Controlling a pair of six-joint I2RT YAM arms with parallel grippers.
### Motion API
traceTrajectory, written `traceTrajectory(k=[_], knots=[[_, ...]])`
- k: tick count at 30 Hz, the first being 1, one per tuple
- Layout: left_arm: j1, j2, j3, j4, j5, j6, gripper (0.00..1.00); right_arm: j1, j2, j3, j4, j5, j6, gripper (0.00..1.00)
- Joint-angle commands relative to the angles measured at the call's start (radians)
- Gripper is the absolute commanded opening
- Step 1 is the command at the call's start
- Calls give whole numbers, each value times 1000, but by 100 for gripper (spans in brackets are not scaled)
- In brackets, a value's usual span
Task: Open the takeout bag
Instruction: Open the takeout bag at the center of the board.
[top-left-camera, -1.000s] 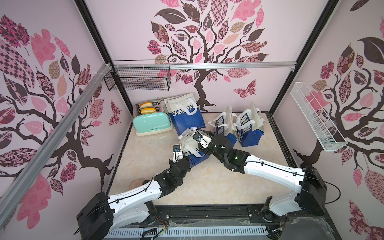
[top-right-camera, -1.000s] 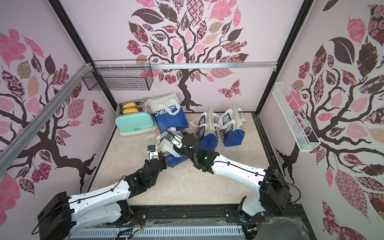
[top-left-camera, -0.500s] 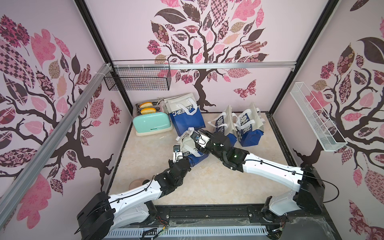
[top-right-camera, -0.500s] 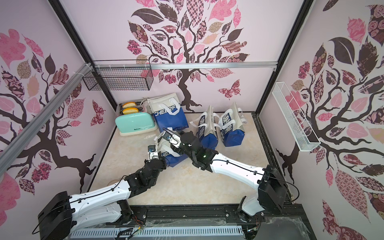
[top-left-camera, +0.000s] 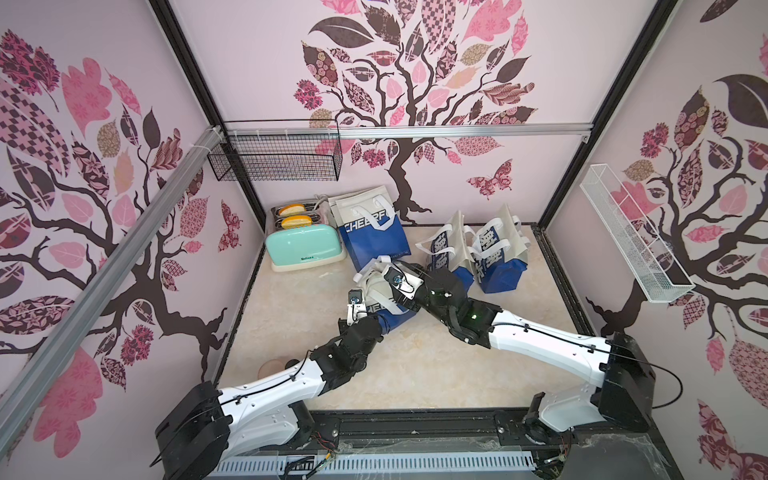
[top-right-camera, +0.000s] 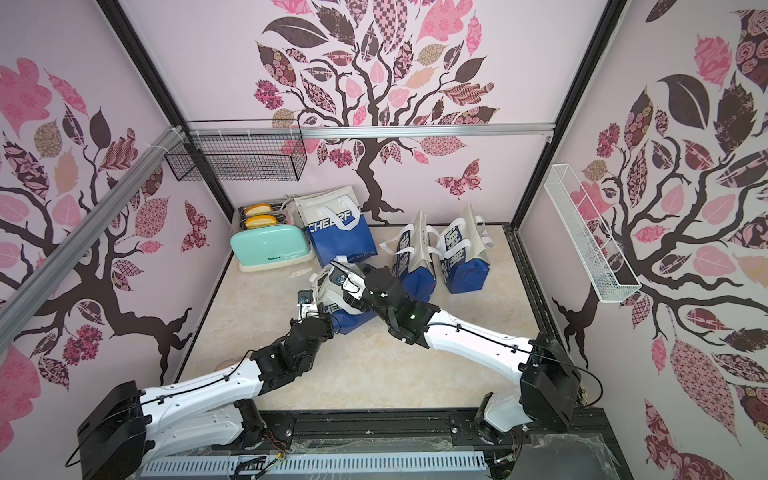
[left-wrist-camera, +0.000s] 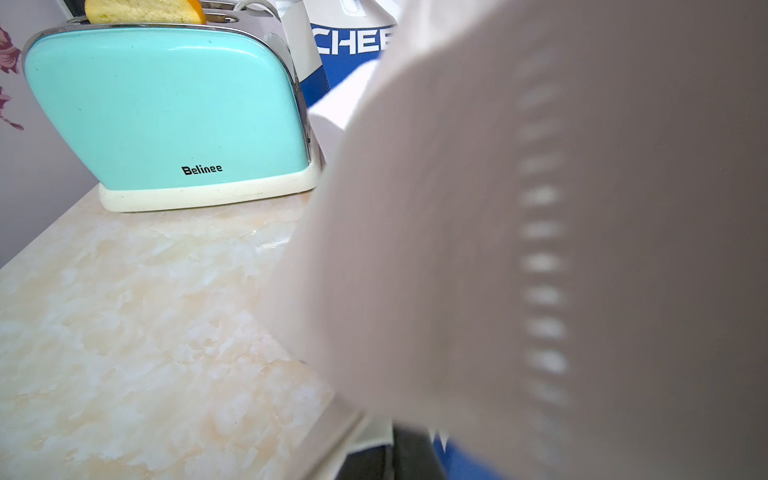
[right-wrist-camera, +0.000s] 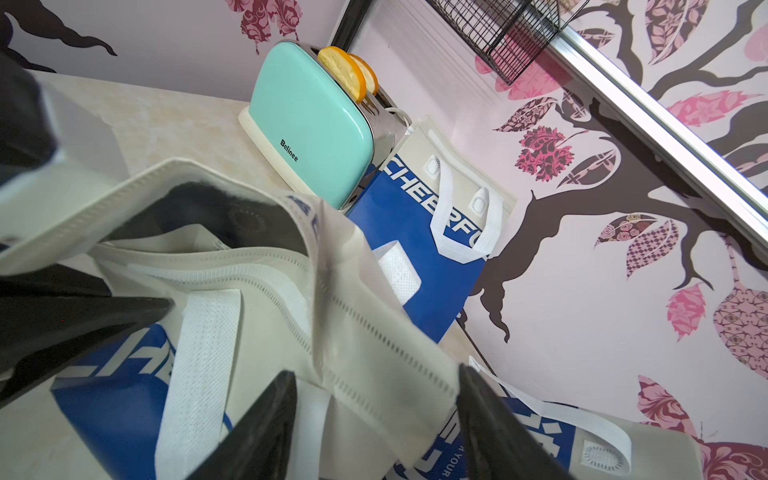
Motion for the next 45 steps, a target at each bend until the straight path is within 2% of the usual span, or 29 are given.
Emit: traceTrajectory(k=[1,11,14,18,23,27,33,45], knots=[[-1,23,8,-35,45,15,0,10,-28,-15,-9,-12,-12,65],[-2,32,20,-35,46,19,0,31,-55,-27,4,-24,-20,67],[-5,34,25,-37,47,23,0,42,-46,-32,31,23,-44,67],[-8,36,29,-39,47,25,0,45,-64,-92,177,139,-86,70],[-10,42,29,-34,47,22,0,45,-92,-92,150,122,-74,72],[-14,49,33,-28,47,25,0,45,-86,-62,73,48,-24,70],[-19,43,37,-33,41,34,0,46,-30,-27,74,29,-14,66],[-19,30,32,-34,27,46,0,32,50,13,98,66,-20,57]])
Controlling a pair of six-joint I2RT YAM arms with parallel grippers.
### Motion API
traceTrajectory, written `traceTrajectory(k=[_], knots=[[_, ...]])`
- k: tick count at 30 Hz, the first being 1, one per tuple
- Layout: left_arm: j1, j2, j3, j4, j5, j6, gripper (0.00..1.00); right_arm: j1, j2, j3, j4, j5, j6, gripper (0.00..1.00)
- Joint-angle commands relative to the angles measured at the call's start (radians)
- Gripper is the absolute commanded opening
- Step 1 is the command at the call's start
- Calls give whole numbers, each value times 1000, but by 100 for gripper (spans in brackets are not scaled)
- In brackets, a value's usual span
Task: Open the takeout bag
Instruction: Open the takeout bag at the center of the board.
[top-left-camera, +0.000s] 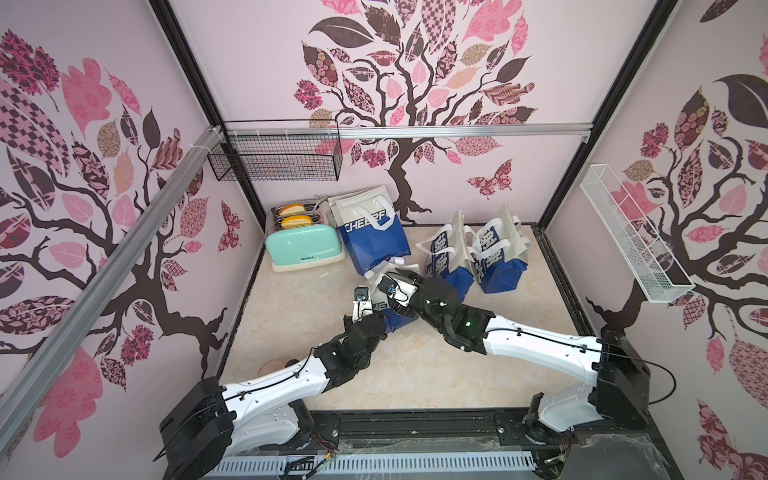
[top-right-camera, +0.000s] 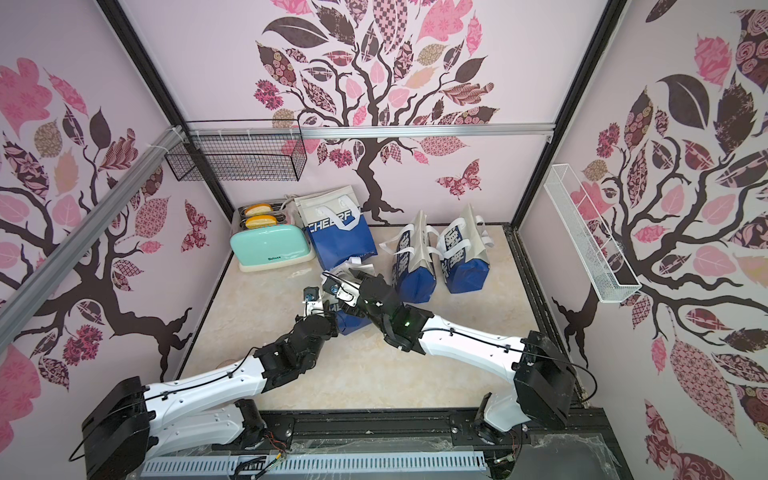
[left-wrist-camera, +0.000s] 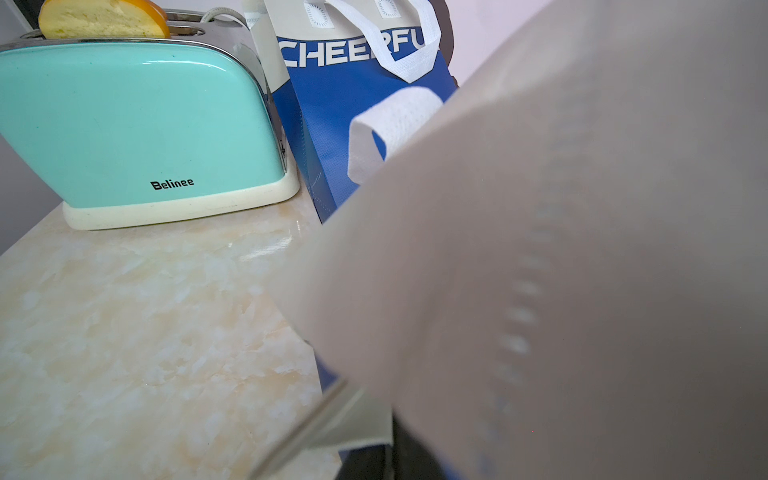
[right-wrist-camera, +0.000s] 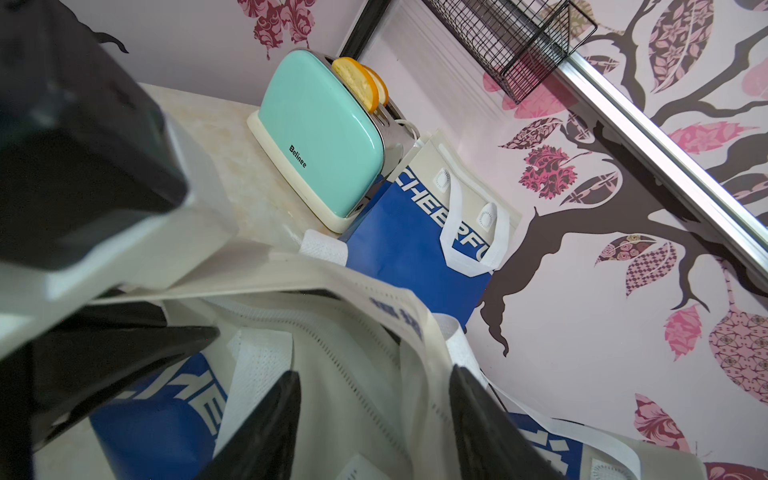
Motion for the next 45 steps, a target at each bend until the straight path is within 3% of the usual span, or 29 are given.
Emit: traceTrajectory(k=[1,11,16,22,30,40,45], knots=[[-5,-2,-8,-56,3,19,0,-12,14,37,17,22,17,56],[-5,2,-14,-47,-1,20,0,-42,67,62,47,63,27,34],[-5,0,-21,-43,-6,20,0,-49,103,113,6,104,3,0],[-4,2,-25,-58,-20,40,0,-48,100,169,-47,257,-95,0],[-12,39,-28,-67,-45,86,0,-44,162,236,50,478,-435,0],[-82,147,10,-63,-127,166,0,-41,287,336,337,489,-857,0],[-96,176,11,-49,-128,166,0,-41,331,410,355,463,-909,0]])
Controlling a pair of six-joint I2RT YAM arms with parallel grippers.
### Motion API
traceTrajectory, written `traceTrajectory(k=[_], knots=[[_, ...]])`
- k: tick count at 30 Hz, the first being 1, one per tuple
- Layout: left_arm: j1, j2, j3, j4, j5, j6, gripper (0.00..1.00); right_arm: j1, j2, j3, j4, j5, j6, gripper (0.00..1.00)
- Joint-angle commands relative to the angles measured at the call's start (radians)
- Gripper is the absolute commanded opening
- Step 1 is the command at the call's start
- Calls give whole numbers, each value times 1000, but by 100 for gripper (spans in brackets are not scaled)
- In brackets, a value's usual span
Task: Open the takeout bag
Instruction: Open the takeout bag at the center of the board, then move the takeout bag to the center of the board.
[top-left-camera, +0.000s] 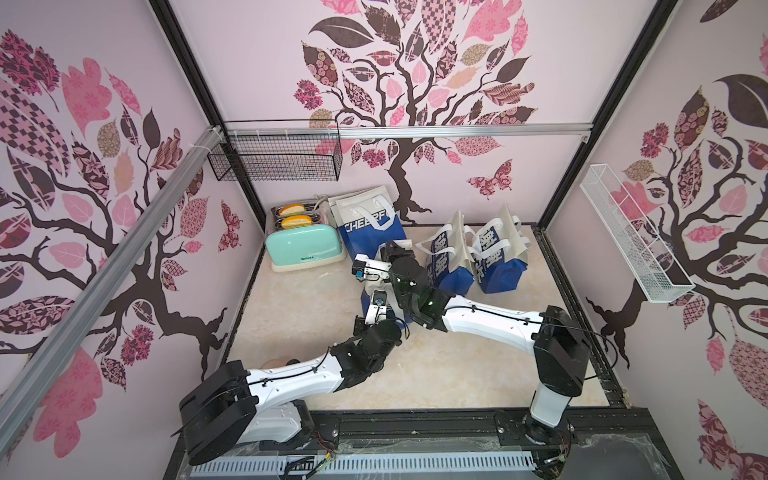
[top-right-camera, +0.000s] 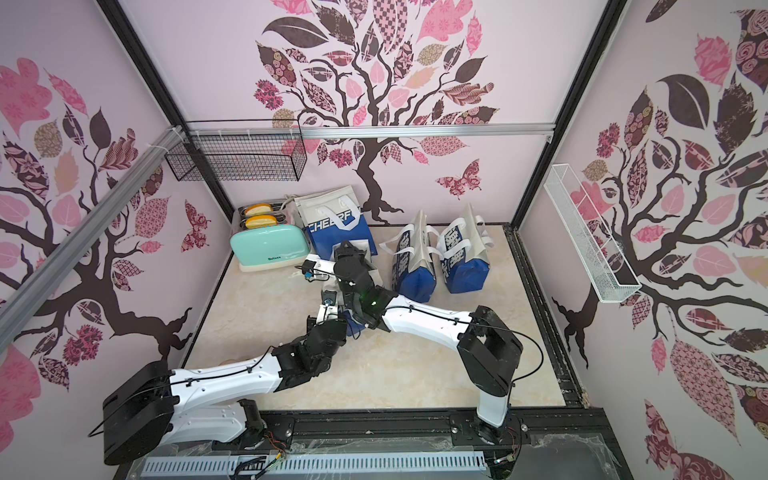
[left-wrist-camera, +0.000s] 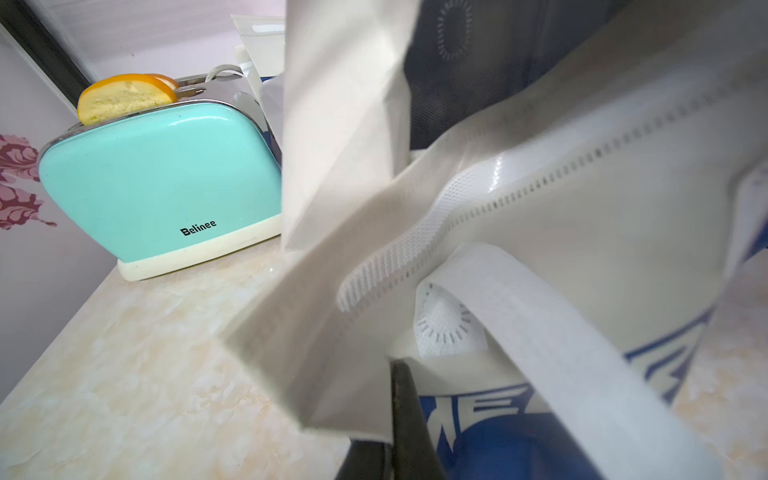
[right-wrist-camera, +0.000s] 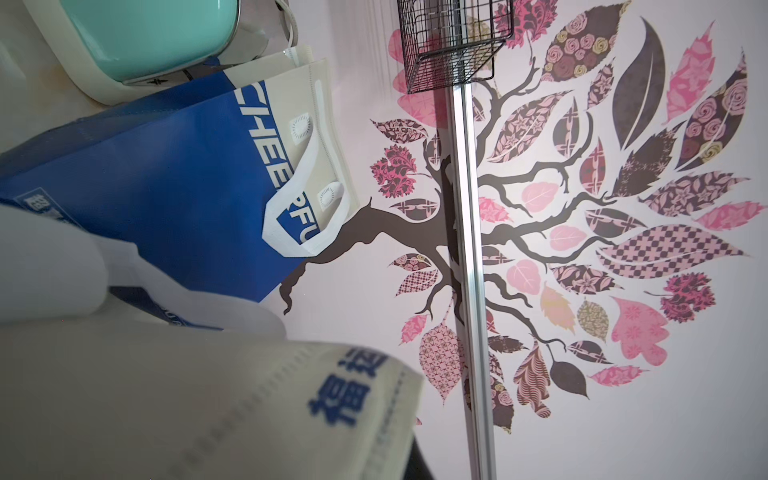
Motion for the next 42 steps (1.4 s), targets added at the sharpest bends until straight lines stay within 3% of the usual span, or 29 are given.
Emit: traceTrajectory(k=[1,3,5,7,9,10,14,19,24,31,42], knots=[[-8,37,-22,-117,18,16,0,-17,-9,86,116,32,-69,0],[-8,33,-27,-115,16,10,0,-18,-19,123,24,32,15,0],[-8,23,-31,-111,17,6,0,-21,-43,183,-210,27,188,3],[-8,14,-27,-113,20,5,0,-25,-73,232,-426,-1,387,23],[-7,2,-18,-119,23,4,0,-26,-106,241,-548,-12,531,53],[-6,-4,-14,-122,23,5,0,-28,-131,234,-584,-15,593,62],[2,-27,1,-140,18,5,0,-29,-253,167,-627,0,794,84],[35,-62,3,-189,-63,-16,0,-33,-437,45,-635,20,965,86],[101,-140,-17,-264,-168,-54,0,-35,-576,-150,-558,35,1002,85],[150,-210,6,-351,-375,-3,0,-37,-679,-326,-561,24,1124,84],[303,-225,34,-301,-431,101,0,-37,-772,-421,-555,1,1185,83]])
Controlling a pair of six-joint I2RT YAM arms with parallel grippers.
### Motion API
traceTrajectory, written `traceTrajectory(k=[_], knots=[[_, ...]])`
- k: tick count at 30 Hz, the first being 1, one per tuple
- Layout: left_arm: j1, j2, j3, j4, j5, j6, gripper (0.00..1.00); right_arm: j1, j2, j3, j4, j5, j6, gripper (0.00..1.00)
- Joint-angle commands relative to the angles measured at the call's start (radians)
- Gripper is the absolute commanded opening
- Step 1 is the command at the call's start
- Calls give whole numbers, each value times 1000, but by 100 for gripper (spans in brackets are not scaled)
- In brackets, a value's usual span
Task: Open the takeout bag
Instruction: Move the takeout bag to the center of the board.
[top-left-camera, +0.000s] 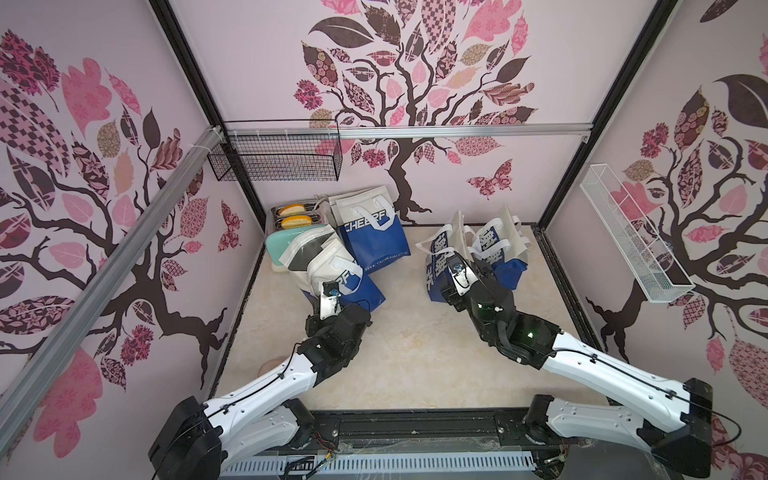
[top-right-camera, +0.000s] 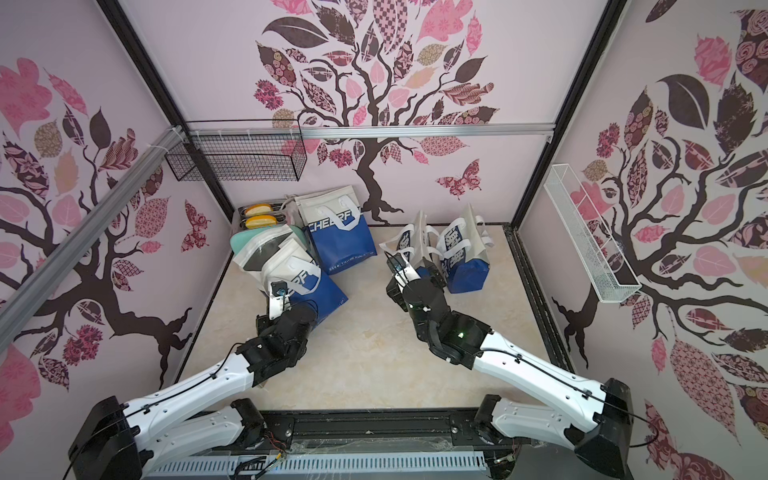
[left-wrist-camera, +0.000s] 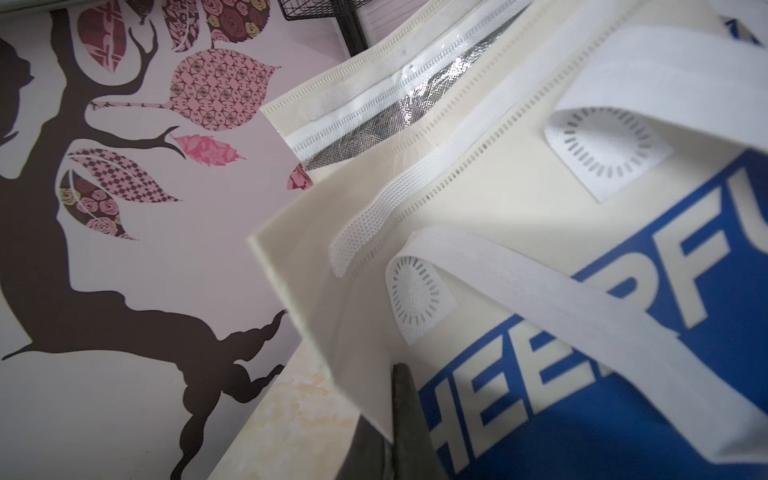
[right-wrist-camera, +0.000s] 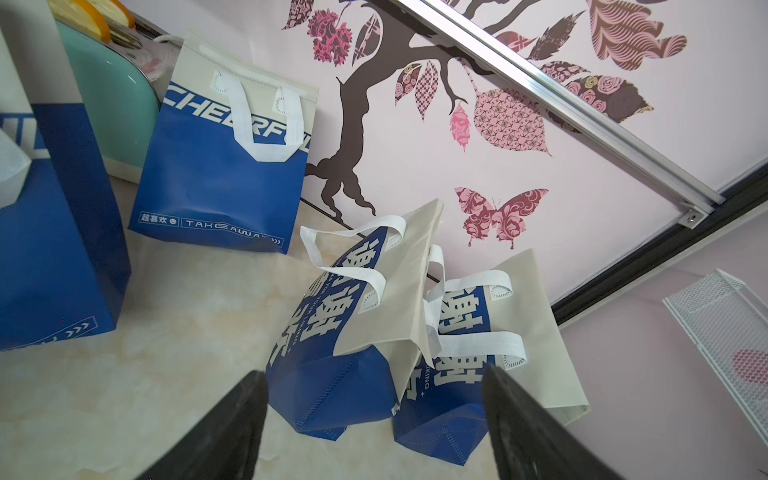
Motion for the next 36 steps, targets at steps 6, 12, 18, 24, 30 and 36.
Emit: traceTrajectory(k=[6,12,18,24,30,36], knots=[[106,57,32,170,-26,156,0,-3,-55,-43,5,-20,66,82],[149,71,12,306,-31,253,0,-3,-98,-78,-7,-29,98,82],[207,49,-16,486,28,362,0,-3,-124,-90,-18,-50,114,81],[210,40,-6,336,83,206,0,-3,-122,-93,-28,-78,129,81],[209,26,-48,174,140,-3,0,-1,-126,-97,-42,-111,147,81],[209,-59,-94,77,178,-122,0,-1,-133,-100,-44,-145,150,81]])
